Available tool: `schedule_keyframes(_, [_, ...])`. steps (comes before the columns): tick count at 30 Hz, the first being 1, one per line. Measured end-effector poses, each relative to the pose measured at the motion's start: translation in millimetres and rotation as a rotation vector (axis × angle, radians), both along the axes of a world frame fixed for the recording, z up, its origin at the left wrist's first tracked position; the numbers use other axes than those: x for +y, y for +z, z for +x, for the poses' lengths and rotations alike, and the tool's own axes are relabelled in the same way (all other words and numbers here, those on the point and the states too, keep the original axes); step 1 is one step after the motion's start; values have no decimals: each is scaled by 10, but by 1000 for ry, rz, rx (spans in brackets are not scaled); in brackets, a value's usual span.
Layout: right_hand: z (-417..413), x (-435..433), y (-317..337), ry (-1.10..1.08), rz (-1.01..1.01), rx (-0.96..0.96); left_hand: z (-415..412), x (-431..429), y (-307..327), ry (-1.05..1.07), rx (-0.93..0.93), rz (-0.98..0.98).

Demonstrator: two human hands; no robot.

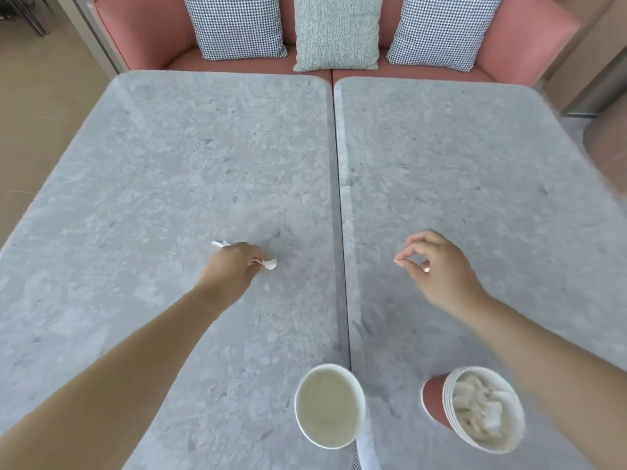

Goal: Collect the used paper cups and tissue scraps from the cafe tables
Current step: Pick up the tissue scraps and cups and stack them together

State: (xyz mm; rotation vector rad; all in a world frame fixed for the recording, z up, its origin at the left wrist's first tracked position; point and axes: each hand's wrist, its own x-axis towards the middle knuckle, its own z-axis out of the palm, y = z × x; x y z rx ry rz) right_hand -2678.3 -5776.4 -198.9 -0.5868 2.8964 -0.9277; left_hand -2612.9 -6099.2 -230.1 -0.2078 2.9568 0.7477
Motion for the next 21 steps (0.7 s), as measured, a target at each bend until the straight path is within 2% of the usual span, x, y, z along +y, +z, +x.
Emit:
schedule_keyframes(3, [-31, 282, -65, -104, 53, -4, 157, 241, 121, -52, 45, 94])
schedule_keyframes(6, [-54, 380, -203, -126, 133, -131, 333, 432, 277, -45, 80, 168])
schedule_keyframes(8, [-39, 397, -287, -115, 196, -192, 486, 507, 374, -45, 79, 216])
schedule_keyframes(13, [78, 319, -178, -2, 194, -269, 890, 603, 639, 4, 70, 289])
schedule_keyframes(15, [145, 219, -24, 40, 139, -249, 1027, 681, 779, 23, 96, 329])
schedule_keyframes(19, [500, -63, 389, 105, -152, -218, 1272, 926, 978, 9, 135, 357])
schedule_keyframes(21, [764, -197, 542, 157, -231, -254, 1380, 1048, 998, 5, 110, 344])
